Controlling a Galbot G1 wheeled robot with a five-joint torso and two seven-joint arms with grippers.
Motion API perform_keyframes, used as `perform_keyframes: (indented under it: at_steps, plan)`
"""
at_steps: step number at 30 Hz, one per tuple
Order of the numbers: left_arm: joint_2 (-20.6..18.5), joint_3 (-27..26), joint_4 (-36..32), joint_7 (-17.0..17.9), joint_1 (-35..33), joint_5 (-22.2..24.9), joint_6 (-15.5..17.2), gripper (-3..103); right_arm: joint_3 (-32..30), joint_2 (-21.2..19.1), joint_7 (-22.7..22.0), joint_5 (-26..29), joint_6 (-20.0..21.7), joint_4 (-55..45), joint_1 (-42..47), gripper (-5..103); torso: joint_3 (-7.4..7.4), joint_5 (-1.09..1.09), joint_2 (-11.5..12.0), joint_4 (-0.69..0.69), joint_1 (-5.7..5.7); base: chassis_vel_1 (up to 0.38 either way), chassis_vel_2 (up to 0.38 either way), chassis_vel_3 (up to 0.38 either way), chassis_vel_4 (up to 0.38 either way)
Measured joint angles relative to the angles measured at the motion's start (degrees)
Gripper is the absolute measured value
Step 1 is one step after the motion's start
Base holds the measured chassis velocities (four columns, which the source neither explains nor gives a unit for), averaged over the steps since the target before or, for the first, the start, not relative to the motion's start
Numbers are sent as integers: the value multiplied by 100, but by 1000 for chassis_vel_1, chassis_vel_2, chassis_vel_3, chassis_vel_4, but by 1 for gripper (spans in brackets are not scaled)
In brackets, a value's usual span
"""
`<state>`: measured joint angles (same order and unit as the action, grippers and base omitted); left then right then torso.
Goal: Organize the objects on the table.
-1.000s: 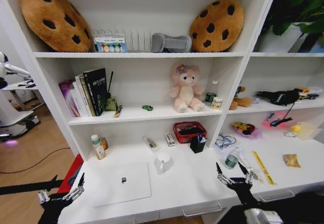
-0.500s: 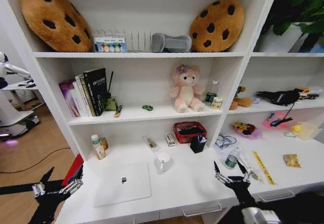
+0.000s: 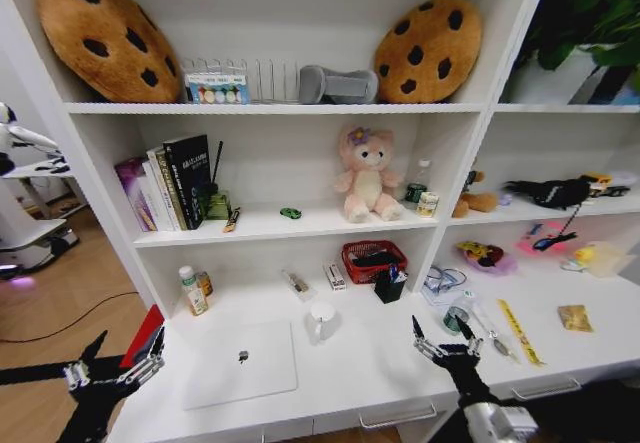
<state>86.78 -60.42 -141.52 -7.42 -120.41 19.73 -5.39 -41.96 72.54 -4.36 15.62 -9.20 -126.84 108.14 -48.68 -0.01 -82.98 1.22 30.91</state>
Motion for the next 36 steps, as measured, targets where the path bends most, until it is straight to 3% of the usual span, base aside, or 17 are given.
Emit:
perform_keyframes:
  at_steps: [28,30,36]
  plan:
    - [4,2,11,-8,5,-5,-7,100,366,-80,89,-193,-411,374,-237,100,1,4,-1,1,-3,-212,-239,228,217]
    - [3,2,11,-9,5,-4,-8,100,532,-239,421,-155,-357,366,-378,100,-1,-1,1,8,0,-26,-90,10,-32]
    - [2,-2,13,-5,5,-4,-10,100,985,-534,660,-49,2,408,-924,100,-1,-3,1,-3,1,23,89,-20,-59]
